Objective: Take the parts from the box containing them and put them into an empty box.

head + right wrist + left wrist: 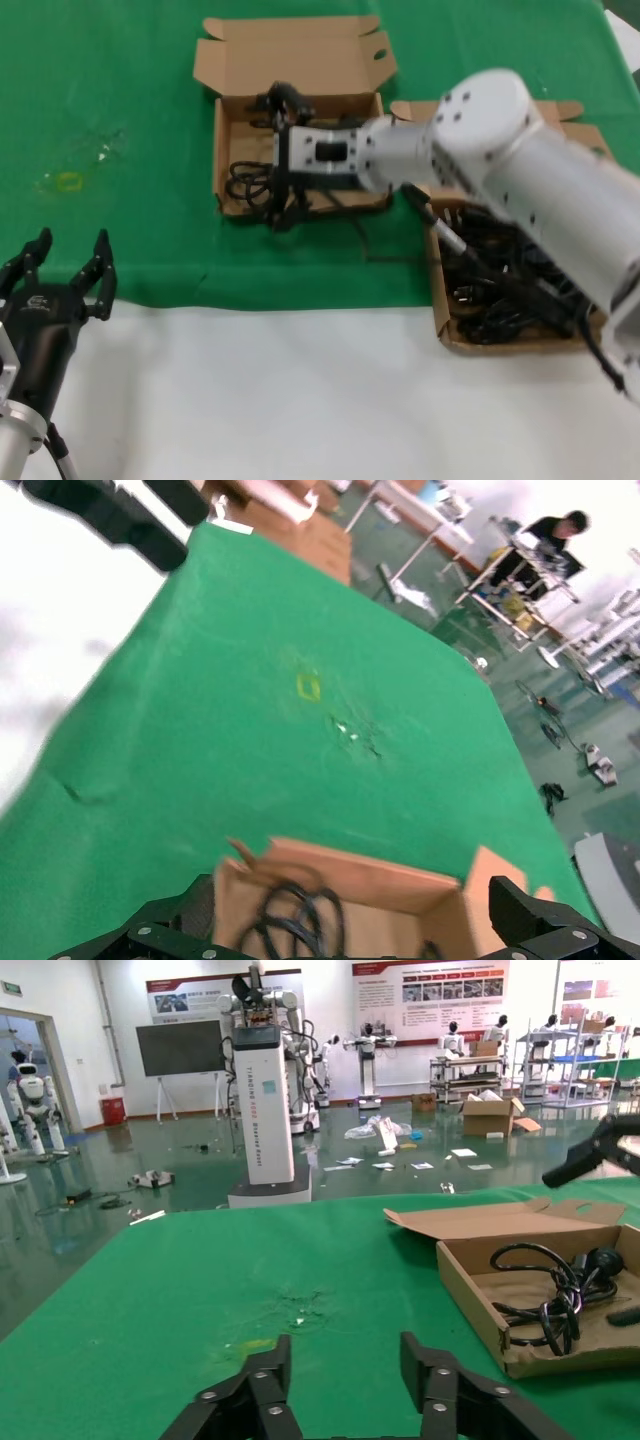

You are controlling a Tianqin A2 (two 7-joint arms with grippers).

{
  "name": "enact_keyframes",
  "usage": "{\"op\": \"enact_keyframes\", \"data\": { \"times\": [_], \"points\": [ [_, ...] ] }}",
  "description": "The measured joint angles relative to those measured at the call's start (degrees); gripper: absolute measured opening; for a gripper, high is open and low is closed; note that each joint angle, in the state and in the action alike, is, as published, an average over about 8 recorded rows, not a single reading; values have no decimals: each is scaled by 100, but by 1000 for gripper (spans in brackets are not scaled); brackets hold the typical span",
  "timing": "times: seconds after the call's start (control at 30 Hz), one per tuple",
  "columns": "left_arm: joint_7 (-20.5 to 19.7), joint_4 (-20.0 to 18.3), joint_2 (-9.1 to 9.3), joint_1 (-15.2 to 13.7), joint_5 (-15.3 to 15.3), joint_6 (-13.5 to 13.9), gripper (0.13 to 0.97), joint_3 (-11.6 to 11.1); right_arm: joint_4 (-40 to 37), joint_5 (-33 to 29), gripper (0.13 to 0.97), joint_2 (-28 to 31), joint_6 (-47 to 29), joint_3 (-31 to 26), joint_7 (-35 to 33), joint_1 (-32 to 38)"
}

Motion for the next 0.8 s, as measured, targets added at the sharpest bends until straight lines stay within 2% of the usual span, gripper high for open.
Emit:
{"op": "enact_keyframes", "data": {
  "times": [0.07,0.2,0.47,0.5,0.77,0.8],
  "points": [
    [0,0,0,0,0,0,383,0,212,-16,966,46,108,177,104,-231],
    [0,0,0,0,0,0,383,0,630,-48,966,137,322,526,309,-680],
    [0,0,0,0,-1,0,601,0,1475,-112,966,320,753,1229,723,-1595],
    [0,0,0,0,-1,0,601,0,1578,-120,966,342,805,1315,773,-1707],
    [1,0,0,0,-1,0,795,0,2426,-184,966,527,1239,2022,1189,-2631],
    [1,0,0,0,-1,0,795,0,2529,-192,966,550,1291,2108,1240,-2747]
  ]
}}
